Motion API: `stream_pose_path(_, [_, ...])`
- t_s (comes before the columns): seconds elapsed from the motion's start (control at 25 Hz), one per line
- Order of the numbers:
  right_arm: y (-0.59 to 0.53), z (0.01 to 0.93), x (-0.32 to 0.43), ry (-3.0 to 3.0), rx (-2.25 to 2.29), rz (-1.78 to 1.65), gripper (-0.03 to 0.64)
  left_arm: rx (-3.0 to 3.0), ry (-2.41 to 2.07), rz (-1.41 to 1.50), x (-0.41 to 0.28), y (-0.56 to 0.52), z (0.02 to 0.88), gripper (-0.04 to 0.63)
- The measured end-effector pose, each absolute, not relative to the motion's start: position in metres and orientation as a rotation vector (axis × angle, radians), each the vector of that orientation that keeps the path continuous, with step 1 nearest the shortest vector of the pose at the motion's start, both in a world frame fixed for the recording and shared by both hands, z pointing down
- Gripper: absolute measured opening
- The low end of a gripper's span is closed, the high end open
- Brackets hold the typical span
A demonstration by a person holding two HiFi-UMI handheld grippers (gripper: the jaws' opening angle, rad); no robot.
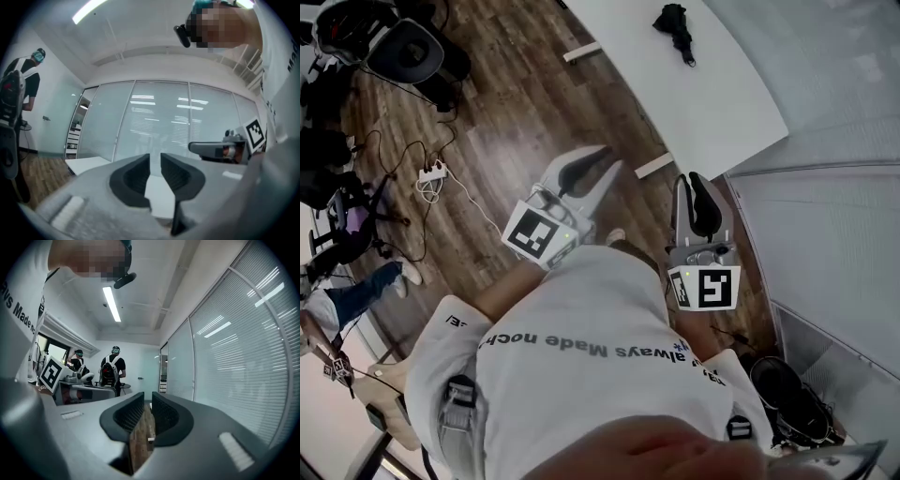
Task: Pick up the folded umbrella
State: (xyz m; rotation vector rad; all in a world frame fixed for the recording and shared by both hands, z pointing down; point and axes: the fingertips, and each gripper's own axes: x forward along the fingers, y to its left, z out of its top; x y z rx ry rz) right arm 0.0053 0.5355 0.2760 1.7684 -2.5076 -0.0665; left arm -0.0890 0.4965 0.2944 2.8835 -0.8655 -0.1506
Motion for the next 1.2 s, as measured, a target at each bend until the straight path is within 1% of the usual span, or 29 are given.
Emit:
stream_pose_path(0.2, [0.519,0.287,-0.001,-2.502,1.768,-0.03,0.051,2.879,-0.878,-0.13,-0.098,0.48,0.304,0.072])
stream_pose_path(0.64, [0.443,0.298,0.012,-2.528,1.763,-0.015,0.029,2.85,-0.91,-0.117,-0.089,0.409,0.316,0.072])
stream_pose_path(1.2, [0.302,0.292,0.095,-2.555,1.737,-0.034,0.026,2.882,-0.923,-0.082,-0.007,0.268,0.311,0.071])
